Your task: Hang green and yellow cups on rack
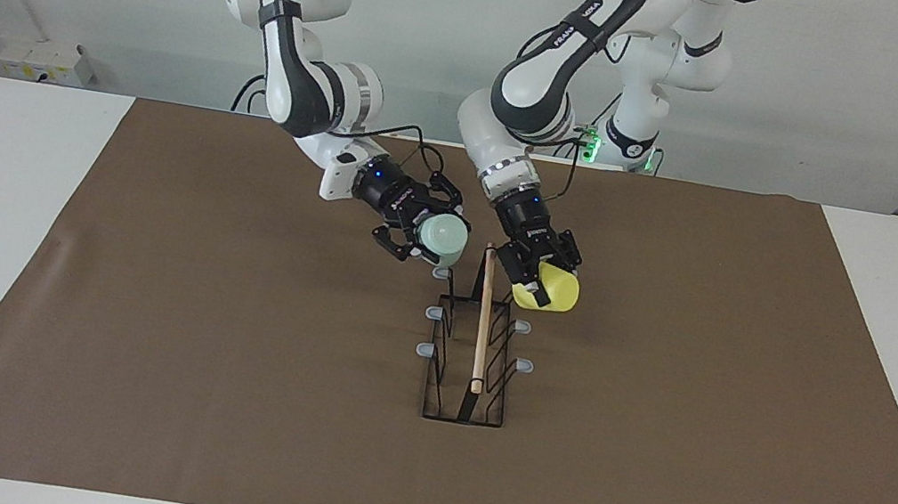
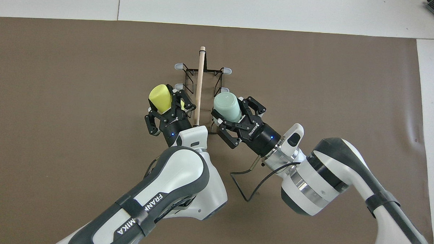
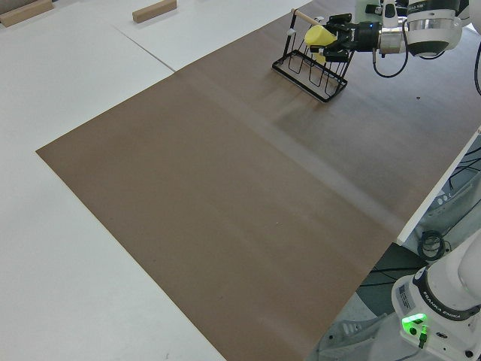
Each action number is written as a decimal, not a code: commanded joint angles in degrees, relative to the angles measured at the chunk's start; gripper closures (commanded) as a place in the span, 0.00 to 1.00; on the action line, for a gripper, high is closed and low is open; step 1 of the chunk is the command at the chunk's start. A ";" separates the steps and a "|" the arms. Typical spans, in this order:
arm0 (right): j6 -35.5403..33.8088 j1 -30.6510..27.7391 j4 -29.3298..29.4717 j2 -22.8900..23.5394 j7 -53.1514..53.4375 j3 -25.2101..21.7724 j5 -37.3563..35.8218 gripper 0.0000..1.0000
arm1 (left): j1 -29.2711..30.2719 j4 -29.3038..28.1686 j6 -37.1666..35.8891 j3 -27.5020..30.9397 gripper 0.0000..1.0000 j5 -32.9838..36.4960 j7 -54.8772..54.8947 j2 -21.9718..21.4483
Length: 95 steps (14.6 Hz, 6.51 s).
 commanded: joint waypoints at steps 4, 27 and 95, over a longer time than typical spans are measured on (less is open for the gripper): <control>-6.21 0.03 1.76 6.42 -8.26 0.25 7.71 1.00 | -0.64 -2.34 0.60 -0.73 0.83 1.00 -1.50 -0.23; -7.28 0.03 1.14 9.87 -13.80 0.16 7.09 0.00 | 1.65 4.07 35.92 22.28 0.00 -24.81 57.88 -7.96; -42.60 -22.82 37.27 -7.46 144.32 -1.95 -149.27 0.00 | 7.80 26.05 -21.73 35.48 0.00 -95.42 154.07 -14.38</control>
